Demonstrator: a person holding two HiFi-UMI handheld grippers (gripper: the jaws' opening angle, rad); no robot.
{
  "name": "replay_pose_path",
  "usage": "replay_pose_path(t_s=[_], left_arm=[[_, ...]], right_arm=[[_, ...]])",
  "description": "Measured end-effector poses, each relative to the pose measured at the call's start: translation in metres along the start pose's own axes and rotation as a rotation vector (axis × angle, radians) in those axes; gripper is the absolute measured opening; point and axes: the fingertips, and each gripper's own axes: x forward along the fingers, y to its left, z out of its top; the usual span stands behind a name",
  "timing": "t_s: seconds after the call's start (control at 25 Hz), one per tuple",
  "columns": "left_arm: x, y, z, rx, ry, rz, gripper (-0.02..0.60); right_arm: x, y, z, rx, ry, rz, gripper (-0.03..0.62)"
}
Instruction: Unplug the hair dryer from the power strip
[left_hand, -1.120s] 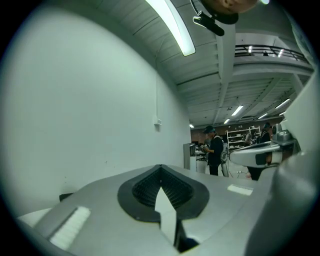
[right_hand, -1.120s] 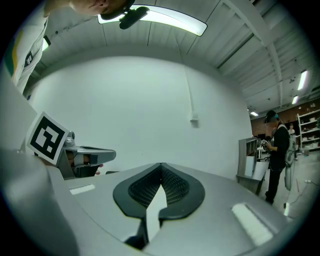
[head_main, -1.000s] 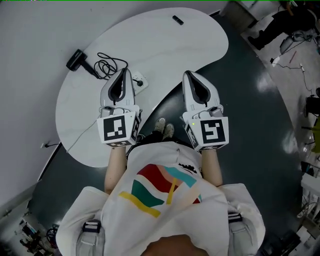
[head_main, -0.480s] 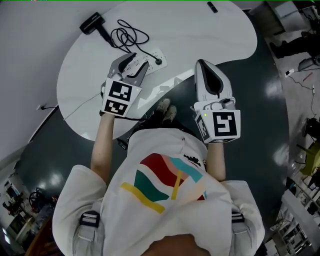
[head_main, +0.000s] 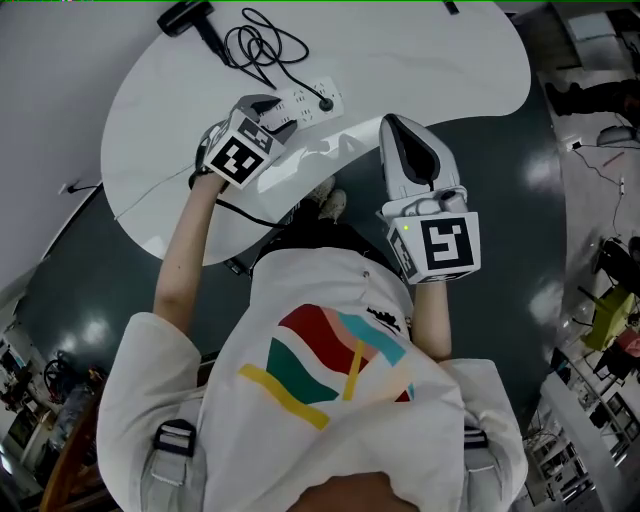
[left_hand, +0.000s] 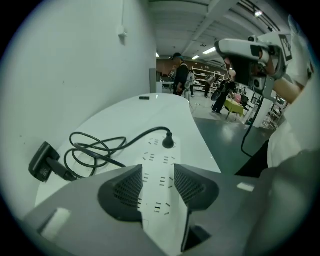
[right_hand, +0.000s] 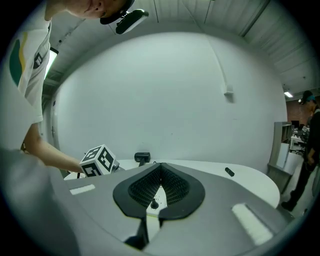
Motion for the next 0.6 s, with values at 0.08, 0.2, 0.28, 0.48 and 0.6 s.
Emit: replay_pose_path(t_s=[0.08, 0.2, 0.28, 0.48, 0.6], left_arm=[[0.007, -0.001, -0.007, 0.011, 0.046, -0.023, 0.174], [0.014, 0.000, -0.014, 0.036, 0.095, -0.049, 0.175], [0.018, 0.000, -0.017, 0.034, 0.122, -0.073, 0.176], [0.019, -0.003, -0.017, 0.015, 0.141, -0.091, 0.178], [0.020, -0.002, -0.020, 0.008, 0.129, -0.090, 0.179]], right_arm=[[0.003, 0.003, -0.004, -0.003, 0.015, 0.014, 0.014], [0.008, 0.008, -0.011, -0.003, 0.039, 0.038, 0.014], [0.012, 0.011, -0.018, 0.000, 0.058, 0.057, 0.014], [0.030, 0.014, -0.036, 0.055, 0.048, 0.099, 0.014], [0.052, 0.022, -0.051, 0.033, 0.056, 0.131, 0.014]])
